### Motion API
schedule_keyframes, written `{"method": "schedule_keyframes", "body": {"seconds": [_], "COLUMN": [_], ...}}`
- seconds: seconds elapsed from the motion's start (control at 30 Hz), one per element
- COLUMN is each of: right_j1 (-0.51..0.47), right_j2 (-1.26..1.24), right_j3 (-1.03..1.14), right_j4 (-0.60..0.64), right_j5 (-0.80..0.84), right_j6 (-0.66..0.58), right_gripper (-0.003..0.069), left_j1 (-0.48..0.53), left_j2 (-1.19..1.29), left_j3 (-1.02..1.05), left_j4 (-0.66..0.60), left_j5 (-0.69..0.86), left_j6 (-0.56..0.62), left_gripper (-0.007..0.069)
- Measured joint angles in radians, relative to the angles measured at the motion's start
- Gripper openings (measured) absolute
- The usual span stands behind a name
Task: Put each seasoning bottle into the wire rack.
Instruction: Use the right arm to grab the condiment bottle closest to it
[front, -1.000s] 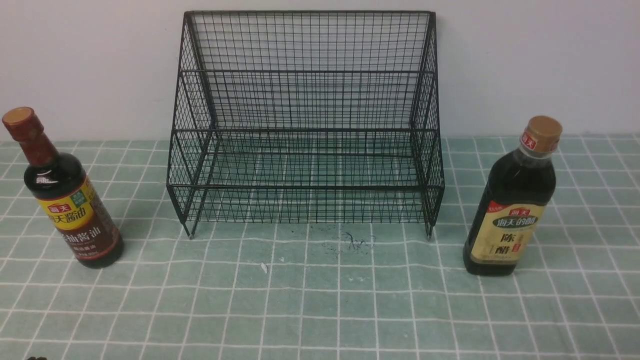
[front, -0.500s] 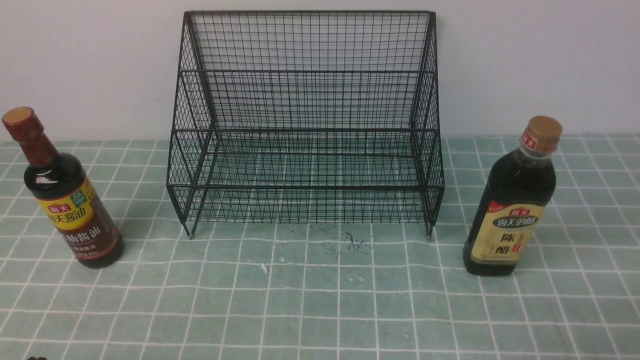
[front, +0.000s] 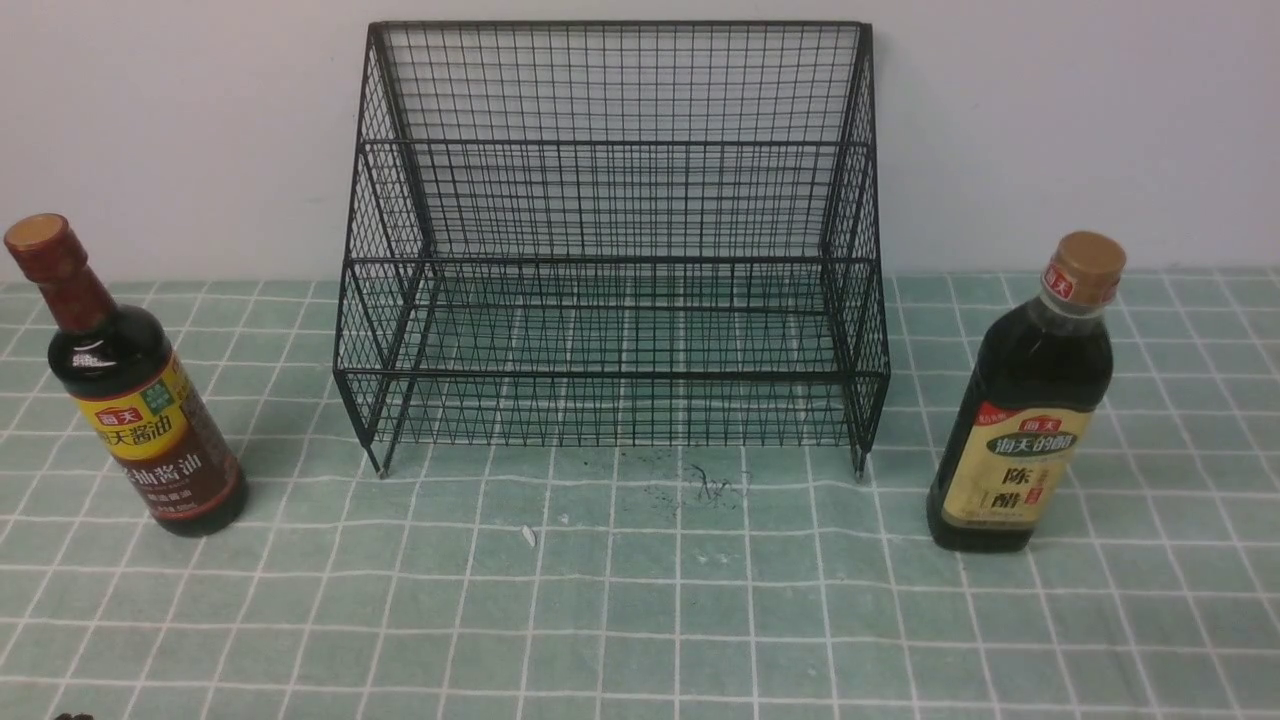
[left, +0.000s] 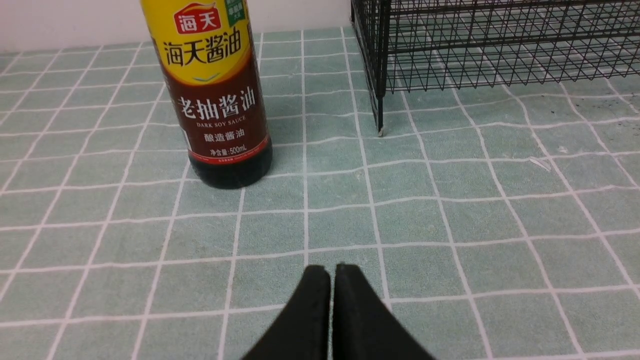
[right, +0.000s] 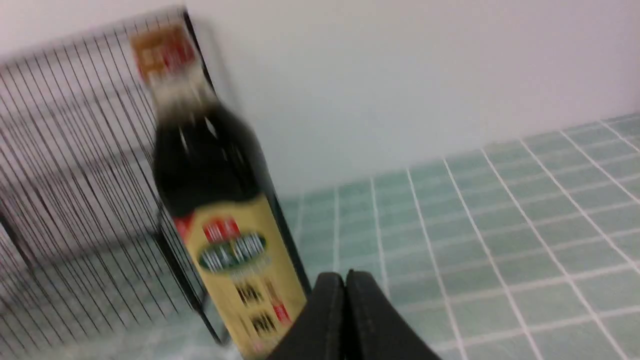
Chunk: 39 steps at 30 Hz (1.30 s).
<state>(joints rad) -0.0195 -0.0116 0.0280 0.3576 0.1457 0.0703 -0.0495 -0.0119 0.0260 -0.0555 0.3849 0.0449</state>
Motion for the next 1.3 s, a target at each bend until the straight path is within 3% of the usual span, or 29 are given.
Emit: {"method": "schedule_keyframes", "body": {"seconds": [0.2,0.57,0.77,0.9,1.1,1.3], "right_j1": [0.000,0.000,0.000,0.000,0.000,0.000], "right_j2": [0.000,0.000,0.078,0.318,0.661,0.947], "right_j3": [0.000,-0.006,-0.256,-0.498,-0.810,-1.095], "right_j4": [0.236,0.314,0.236,0.171,0.083,0.050], "right_j5": [-0.132,-0.157,0.125,0.379,0.673,0.790], "right_j6": [0.022,0.026,-0.093,-0.235,-0.319,-0.336], "right_gripper": [-0.0013,-0.0013,-0.0013,-0.0013,0.0012,0.0153], "left_j1": [0.000,0.000,0.000,0.000,0.000,0.000], "left_j2": [0.000,0.000,0.000,0.000,0.000,0.000], "left_j3": [0.000,0.000,0.000,0.000,0.000,0.000], "left_j4": [0.000,0.000,0.000,0.000,0.000,0.000], "left_j5": [0.000,0.000,0.000,0.000,0.000,0.000], "left_j6": [0.000,0.000,0.000,0.000,0.000,0.000], "left_gripper": [-0.0006,-0.0006,-0.0006,-0.0006,-0.0006,-0.0006]}}
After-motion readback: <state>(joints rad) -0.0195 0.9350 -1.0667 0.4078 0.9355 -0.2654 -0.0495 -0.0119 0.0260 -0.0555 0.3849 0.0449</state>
